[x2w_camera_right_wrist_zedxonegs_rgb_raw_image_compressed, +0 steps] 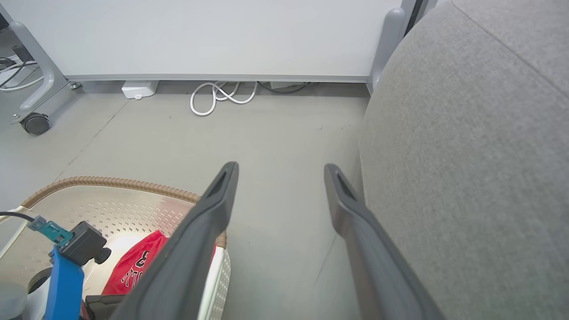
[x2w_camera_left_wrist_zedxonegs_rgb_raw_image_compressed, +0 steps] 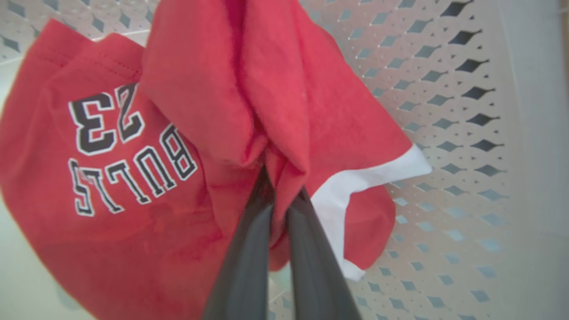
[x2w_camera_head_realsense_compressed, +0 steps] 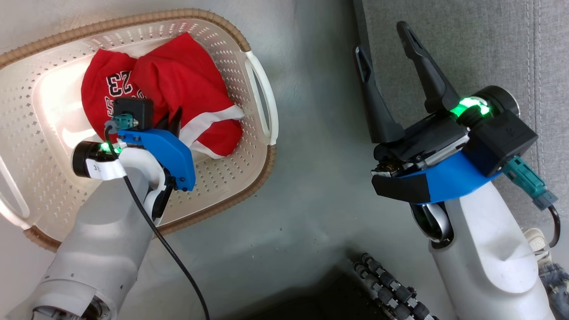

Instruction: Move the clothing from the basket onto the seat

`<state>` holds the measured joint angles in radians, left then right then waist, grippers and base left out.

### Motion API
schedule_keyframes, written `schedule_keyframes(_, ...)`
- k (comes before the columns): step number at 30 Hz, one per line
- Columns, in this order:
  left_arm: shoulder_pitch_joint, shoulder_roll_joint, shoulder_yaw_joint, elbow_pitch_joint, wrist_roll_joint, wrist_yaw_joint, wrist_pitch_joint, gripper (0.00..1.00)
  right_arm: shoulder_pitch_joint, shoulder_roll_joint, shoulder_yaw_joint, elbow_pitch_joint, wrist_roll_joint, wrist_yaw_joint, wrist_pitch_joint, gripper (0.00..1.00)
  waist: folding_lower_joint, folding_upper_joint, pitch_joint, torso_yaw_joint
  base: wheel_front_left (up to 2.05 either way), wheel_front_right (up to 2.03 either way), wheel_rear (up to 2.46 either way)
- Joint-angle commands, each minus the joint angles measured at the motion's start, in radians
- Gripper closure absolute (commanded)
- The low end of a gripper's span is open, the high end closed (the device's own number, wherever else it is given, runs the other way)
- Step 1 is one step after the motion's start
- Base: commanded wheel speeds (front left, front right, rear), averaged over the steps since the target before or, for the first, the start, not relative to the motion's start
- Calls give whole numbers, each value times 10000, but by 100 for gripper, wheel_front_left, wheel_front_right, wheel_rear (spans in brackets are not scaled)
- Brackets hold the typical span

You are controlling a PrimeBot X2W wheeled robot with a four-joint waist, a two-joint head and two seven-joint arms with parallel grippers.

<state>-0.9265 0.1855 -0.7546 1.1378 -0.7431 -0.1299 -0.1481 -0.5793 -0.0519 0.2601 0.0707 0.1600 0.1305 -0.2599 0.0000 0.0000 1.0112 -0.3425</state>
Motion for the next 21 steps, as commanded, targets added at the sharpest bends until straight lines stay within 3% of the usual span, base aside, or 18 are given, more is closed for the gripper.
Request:
schedule_keyframes(1,-158,70,-44,22,-61,-9,-3,100,-119,26,13,23,14,5,-69,0,0,0,-18,1,0,0,0)
schedule_keyframes(11,176,57,-421,128,-463,-9,-86,100,-196,26,63,271,111,3,-66,0,0,0,-751,72,0,0,0)
schedule_keyframes(21,1400,-219,-957,30,-978,-9,-320,100,567,18,35,1167,-104,5,-60,0,0,0,-3444,620,0,0,0)
